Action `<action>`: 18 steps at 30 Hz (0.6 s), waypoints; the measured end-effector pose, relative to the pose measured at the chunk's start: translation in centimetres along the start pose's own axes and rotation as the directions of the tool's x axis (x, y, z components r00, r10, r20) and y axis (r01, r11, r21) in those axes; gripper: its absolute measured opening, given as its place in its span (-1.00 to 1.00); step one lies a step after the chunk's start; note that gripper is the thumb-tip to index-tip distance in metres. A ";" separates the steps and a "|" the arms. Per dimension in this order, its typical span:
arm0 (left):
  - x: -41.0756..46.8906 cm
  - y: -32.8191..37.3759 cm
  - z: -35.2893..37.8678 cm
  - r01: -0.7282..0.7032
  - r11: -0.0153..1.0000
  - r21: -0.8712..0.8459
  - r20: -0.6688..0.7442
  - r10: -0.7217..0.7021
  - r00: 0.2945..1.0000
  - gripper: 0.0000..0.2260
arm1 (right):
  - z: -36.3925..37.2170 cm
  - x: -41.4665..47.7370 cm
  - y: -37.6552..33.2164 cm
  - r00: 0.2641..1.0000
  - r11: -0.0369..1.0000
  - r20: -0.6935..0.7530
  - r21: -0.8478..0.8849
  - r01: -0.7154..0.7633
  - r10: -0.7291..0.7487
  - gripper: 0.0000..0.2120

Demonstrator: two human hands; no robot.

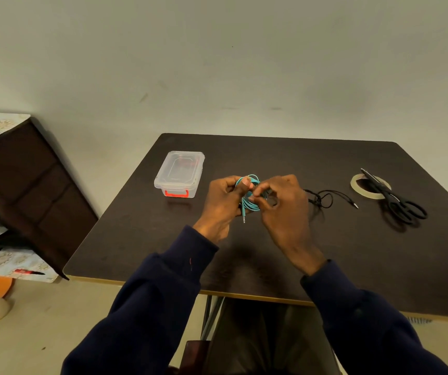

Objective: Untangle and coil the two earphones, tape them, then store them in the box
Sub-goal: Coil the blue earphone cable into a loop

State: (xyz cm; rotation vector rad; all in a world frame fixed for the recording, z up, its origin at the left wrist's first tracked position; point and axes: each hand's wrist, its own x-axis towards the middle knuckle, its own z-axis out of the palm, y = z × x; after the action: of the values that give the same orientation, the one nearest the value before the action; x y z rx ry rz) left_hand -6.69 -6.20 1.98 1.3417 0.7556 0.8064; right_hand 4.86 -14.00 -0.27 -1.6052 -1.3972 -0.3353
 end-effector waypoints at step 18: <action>-0.3 1.2 0.2 0.070 0.997 0.015 0.150 -0.071 0.986 -0.83 | -1.2 1.2 2.0 0.640 0.014 0.718 0.662 -0.749 0.272 -0.51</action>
State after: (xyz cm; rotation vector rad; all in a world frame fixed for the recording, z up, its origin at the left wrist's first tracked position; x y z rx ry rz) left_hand -6.72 -6.52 3.17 1.3603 0.6850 0.6386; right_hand 7.39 -13.96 0.28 -0.9258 -0.7301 1.2593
